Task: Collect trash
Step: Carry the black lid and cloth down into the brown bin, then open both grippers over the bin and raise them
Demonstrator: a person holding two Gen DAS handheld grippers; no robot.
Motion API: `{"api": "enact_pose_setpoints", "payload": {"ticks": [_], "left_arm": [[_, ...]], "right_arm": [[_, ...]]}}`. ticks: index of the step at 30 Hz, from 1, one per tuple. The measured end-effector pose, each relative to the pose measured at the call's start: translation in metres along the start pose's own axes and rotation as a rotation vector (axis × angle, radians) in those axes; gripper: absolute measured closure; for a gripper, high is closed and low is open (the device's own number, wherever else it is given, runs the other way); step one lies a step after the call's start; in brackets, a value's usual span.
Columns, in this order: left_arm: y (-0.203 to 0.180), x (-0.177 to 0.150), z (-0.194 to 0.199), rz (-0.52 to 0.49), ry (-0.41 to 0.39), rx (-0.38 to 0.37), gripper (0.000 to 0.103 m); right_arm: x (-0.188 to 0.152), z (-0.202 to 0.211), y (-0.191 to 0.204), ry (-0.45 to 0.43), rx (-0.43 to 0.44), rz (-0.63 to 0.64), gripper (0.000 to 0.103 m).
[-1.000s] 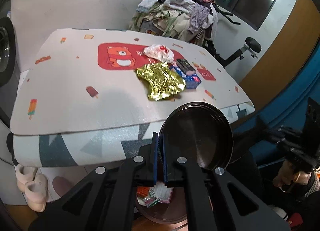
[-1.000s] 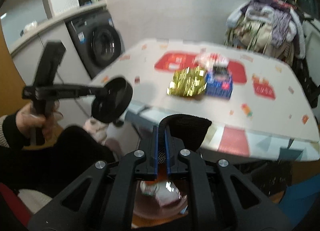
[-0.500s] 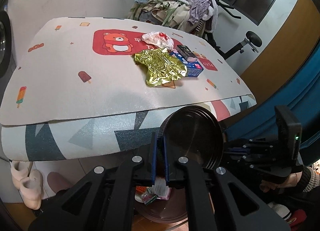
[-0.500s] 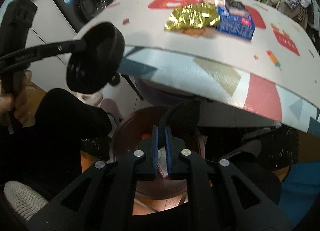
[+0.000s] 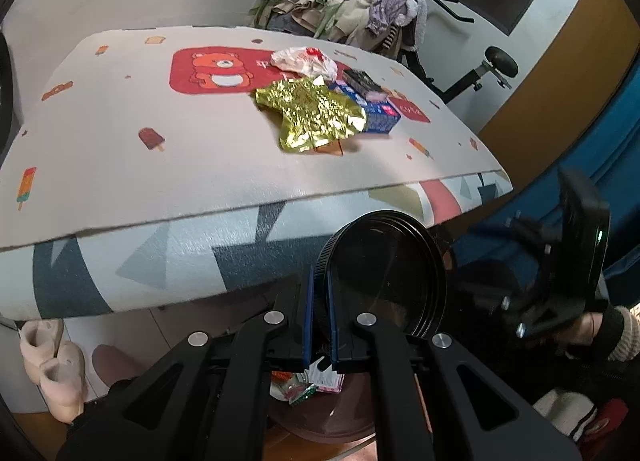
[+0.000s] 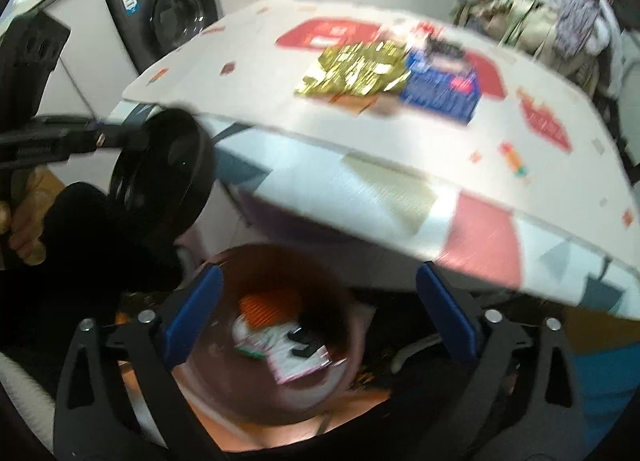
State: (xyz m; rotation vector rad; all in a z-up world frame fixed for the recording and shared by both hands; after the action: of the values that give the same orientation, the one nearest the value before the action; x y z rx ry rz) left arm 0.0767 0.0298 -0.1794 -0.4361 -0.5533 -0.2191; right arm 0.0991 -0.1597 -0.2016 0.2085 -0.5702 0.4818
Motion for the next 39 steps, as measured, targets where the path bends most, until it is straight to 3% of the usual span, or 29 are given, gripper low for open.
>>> {"api": "enact_pose_setpoints", "payload": {"ticks": [8, 11, 26, 27, 31, 34, 39], "left_arm": [[-0.010, -0.024, -0.019, -0.024, 0.011, -0.006, 0.096], [-0.014, -0.035, -0.028, -0.024, 0.014, -0.011, 0.096], [-0.022, -0.047, -0.043, -0.091, 0.037, 0.013, 0.093], [-0.024, -0.047, -0.043, -0.099, 0.036, 0.020, 0.088], [-0.028, -0.045, -0.036, -0.129, -0.017, 0.076, 0.041], [-0.027, -0.041, -0.029, -0.131, -0.060, 0.104, 0.025], [-0.013, -0.037, -0.024, -0.080, -0.081, 0.164, 0.009]], "right_arm": [[0.002, 0.012, -0.023, -0.239, -0.066, 0.005, 0.006], [-0.006, 0.001, -0.029, -0.198, -0.097, -0.033, 0.006], [-0.010, 0.006, -0.034, -0.231, -0.129, -0.060, 0.006], [-0.010, 0.006, -0.034, -0.230, -0.130, -0.059, 0.006], [-0.011, 0.006, -0.033, -0.228, -0.131, -0.055, 0.006], [-0.011, 0.005, -0.033, -0.226, -0.132, -0.056, 0.006], [-0.012, 0.003, -0.034, -0.215, -0.127, -0.060, 0.006]]}}
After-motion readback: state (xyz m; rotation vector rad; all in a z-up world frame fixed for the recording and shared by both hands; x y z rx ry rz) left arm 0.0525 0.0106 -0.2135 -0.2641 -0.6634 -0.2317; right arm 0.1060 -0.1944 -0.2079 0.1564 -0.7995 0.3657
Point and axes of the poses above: each gripper's, at about its wrist camera, not at the fingertips, and z roughly against the way its jaws point, y to its left, x to its top, the point moved 5 cm from there along -z, roughly the way its jaws point, and after that the axes turned 1 degree about -z, right-handed, at the moved point
